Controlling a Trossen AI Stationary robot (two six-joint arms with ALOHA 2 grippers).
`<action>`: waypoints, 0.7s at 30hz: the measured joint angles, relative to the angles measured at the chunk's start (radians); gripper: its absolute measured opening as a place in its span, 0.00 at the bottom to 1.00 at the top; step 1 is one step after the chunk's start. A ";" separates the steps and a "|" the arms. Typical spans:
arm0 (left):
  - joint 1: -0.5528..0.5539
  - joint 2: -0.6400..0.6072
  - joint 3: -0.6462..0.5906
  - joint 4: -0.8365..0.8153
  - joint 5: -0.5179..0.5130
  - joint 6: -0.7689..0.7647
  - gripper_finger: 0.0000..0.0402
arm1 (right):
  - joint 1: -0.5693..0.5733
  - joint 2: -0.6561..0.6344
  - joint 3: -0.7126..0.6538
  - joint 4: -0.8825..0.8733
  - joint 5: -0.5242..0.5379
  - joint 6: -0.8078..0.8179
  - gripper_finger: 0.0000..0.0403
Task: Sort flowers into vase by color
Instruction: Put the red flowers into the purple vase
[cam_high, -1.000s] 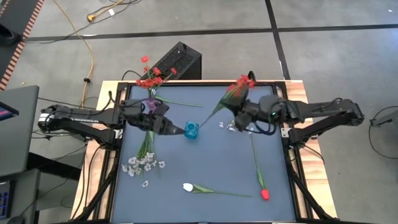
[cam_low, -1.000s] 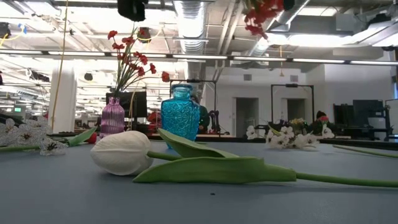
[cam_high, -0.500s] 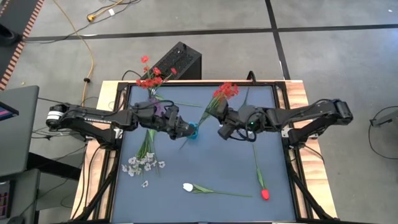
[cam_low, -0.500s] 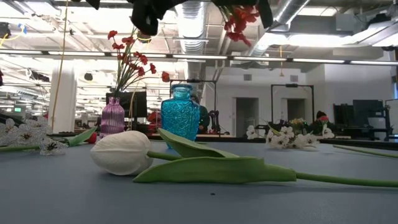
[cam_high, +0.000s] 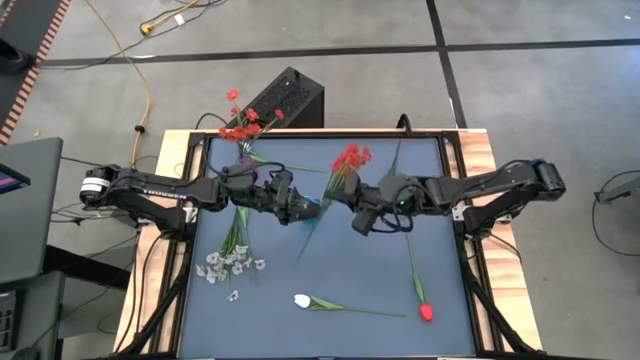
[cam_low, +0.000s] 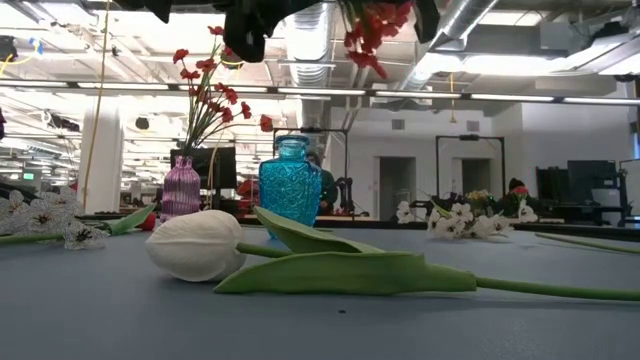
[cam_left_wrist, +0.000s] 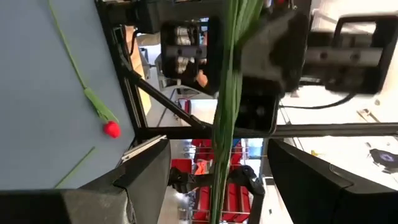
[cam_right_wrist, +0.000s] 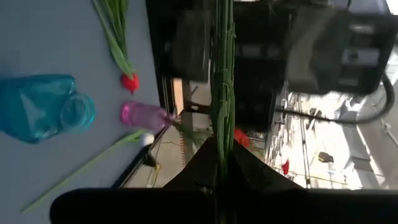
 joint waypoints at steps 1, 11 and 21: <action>0.000 0.001 0.000 0.004 0.001 0.000 0.64 | 0.004 0.007 0.000 -0.002 0.010 0.000 0.11; -0.002 0.003 0.000 -0.012 0.035 0.040 0.60 | 0.015 0.064 -0.001 0.042 0.028 0.003 0.11; -0.004 0.003 0.000 -0.026 0.048 0.097 0.20 | 0.020 0.063 -0.001 0.065 0.025 0.038 0.13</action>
